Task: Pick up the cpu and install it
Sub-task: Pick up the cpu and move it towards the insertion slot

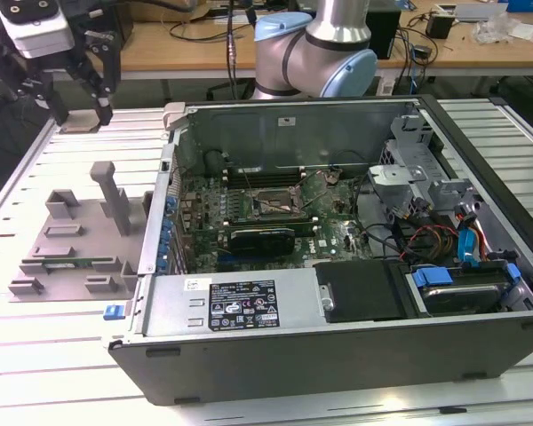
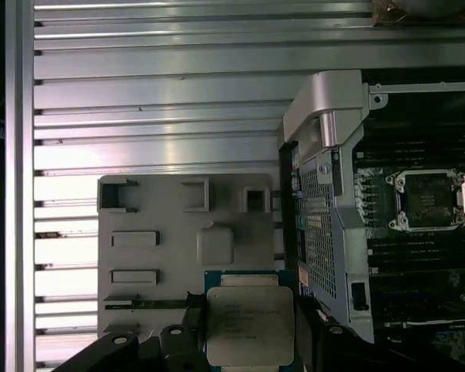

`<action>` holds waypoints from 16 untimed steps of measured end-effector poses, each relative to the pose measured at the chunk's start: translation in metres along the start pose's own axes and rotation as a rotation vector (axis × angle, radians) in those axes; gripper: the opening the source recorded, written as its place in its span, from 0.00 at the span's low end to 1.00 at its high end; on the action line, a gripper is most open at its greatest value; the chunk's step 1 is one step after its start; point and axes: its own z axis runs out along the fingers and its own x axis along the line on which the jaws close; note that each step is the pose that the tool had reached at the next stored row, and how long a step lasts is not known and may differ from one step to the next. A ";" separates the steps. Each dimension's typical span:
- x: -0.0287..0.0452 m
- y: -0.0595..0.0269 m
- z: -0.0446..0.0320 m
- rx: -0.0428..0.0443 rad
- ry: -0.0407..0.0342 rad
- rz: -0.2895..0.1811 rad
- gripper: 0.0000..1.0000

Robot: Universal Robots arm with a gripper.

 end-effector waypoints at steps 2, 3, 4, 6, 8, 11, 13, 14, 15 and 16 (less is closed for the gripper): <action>-0.0053 0.0002 0.0001 0.0000 0.0000 0.000 0.55; -0.0081 0.0003 0.0002 0.0000 0.0000 0.000 0.55; -0.0101 0.0004 0.0002 0.0001 0.0001 0.000 0.55; -0.0177 0.0007 0.0004 0.0000 -0.0001 0.000 0.55; -0.0243 0.0011 0.0005 0.0000 0.0000 0.000 0.55; -0.0358 0.0015 0.0007 0.0000 0.0001 0.000 0.55; -0.0418 0.0018 0.0008 0.0001 0.0000 0.000 0.55; -0.0465 0.0020 0.0010 -0.0001 -0.0001 0.000 0.55; -0.0496 0.0021 0.0010 0.0000 0.0000 0.000 0.55; -0.0553 0.0023 0.0011 0.0000 0.0000 0.000 0.55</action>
